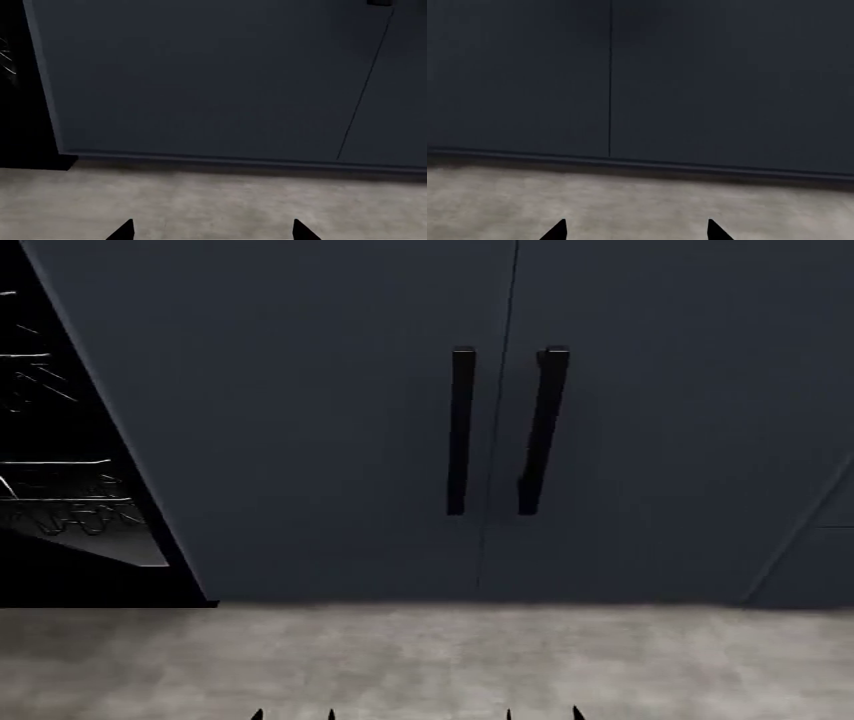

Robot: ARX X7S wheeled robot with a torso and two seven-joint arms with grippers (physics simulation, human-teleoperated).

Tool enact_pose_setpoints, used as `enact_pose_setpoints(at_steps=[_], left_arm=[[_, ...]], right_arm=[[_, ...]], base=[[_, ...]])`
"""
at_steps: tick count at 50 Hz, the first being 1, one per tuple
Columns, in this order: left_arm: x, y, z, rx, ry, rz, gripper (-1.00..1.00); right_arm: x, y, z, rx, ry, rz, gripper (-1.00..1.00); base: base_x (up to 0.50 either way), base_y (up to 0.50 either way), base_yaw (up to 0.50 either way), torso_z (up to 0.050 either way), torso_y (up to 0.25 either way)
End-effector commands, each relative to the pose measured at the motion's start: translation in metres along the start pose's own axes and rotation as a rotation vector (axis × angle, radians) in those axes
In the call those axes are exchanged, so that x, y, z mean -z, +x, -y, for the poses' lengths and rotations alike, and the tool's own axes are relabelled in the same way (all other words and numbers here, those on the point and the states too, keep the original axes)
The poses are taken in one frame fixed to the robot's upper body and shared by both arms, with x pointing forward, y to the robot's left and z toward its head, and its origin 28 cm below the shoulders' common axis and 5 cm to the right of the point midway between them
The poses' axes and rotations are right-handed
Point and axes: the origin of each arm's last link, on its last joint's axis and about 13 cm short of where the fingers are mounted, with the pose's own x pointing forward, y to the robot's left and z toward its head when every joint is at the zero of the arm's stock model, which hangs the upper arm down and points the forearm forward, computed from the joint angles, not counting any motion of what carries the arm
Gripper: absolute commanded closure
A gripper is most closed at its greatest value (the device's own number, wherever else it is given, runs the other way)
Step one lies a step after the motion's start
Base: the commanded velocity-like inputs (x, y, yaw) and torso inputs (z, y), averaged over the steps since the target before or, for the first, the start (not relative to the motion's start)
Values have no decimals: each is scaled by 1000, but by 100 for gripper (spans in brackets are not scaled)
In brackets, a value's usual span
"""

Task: Close the dishwasher door

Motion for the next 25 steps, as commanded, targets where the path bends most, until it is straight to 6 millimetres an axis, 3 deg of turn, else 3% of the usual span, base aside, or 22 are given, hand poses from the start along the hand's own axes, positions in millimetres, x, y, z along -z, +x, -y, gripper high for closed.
enact_pose_setpoints(at_steps=[1, 25], left_arm=[[0, 0, 0, 0, 0, 1, -100], [0, 0, 0, 0, 2, 0, -100]], right_arm=[[0, 0, 0, -1, 0, 0, -100], [0, 0, 0, 0, 0, 0, -100]], base=[[0, 500, 0, 0, 0], [0, 500, 0, 0, 0]])
